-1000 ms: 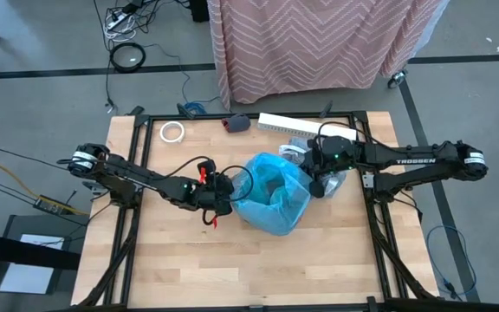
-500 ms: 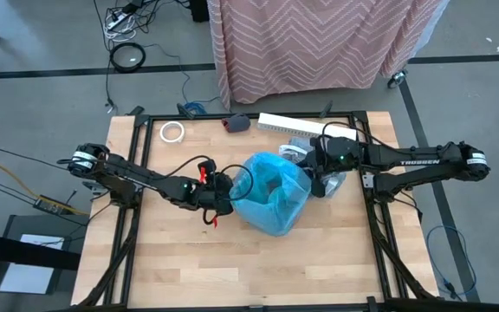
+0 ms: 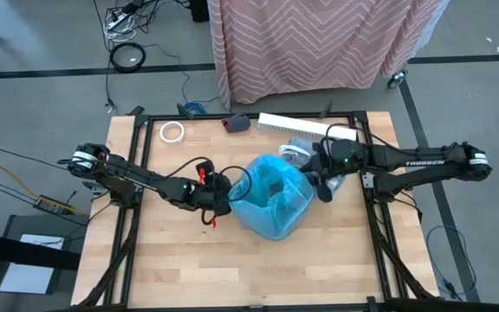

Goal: Place trash/remove bag and relplace
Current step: Insert the new blue trash bag into the black trash bin

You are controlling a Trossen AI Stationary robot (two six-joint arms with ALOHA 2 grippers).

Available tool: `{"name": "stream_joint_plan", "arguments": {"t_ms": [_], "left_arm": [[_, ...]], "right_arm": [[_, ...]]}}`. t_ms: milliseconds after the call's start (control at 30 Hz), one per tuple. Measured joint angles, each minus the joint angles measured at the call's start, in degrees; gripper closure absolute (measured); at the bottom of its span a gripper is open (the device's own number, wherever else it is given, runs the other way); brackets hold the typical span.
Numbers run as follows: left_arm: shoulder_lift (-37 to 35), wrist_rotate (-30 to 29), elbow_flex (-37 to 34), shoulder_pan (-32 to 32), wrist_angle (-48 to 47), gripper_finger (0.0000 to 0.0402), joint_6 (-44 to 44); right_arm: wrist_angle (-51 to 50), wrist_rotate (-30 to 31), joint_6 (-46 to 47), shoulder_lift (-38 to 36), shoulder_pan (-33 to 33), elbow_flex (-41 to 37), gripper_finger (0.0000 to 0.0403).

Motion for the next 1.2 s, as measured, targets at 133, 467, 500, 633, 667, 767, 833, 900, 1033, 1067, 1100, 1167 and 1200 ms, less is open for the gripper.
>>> {"name": "stream_joint_plan", "arguments": {"t_ms": [133, 467, 500, 633, 667, 767, 833, 900, 1033, 1067, 1100, 1167, 1200], "left_arm": [[0.0, -0.03, -0.18, 0.0, 0.13, 0.0278, -1.18], [0.0, -0.14, -0.18, 0.0, 3.5, 0.0278, -1.27], [0.0, -0.14, -0.18, 0.0, 3.49, 0.0278, -1.27], [0.01, -0.16, -0.18, 0.02, 4.34, 0.0278, -1.27], [0.02, -0.14, -0.18, 0.02, 4.95, 0.0278, -1.26], [0.02, -0.19, -0.18, 0.02, 6.45, 0.0278, -1.24], [0.02, -0.42, -0.18, 0.02, 6.94, 0.0278, -1.14], [0.02, -0.45, -0.18, 0.0, 7.68, 0.0278, -1.14], [0.02, -1.31, -0.18, 0.02, 7.35, 0.0278, -1.09], [0.02, -2.55, -0.18, 0.0, 7.11, 0.0278, -1.06], [0.02, -4.03, -0.18, 0.0, 6.99, 0.0278, -1.0], [0.02, -8.2, -0.18, 0.02, 6.8, 0.0278, 0.09], [0.02, -10.72, -0.18, 0.02, 6.87, 0.0278, 1.0]], "right_arm": [[-4.2, 1.51, 1.33, 1.22, 0.74, -0.32, 0.0281], [14.29, 1.9, 3.08, 2.34, 1.16, -13.66, 0.0281], [15.68, 2.13, 3.48, 2.36, 1.16, -14.54, 0.0281], [16.8, 5.69, 4.48, 3.29, 1.46, -16.69, 0.0282], [16.67, 6.75, 4.5, 3.81, 1.77, -17.08, 0.0282], [17.46, 8.81, 4.23, 6.16, 2.69, -17.47, 0.0281], [18.03, 10.44, 3.87, 8.3, 3.01, -17.52, 0.0282], [19.26, 10.99, 3.52, 10.75, 3.18, -17.59, 0.0282], [23.2, 11.34, 3.22, 14.82, 3.96, -17.57, 0.0279], [23.16, 11.96, 2.62, 15.8, 4.15, -17.57, 0.0279], [23.27, 12.78, 2.41, 16.81, 4.42, -17.56, 0.0278], [23.24, 13.91, 2.39, 18.45, 4.62, -17.54, 0.0277], [23.37, 14.04, 2.39, 18.88, 4.72, -17.55, 0.0276]]}}
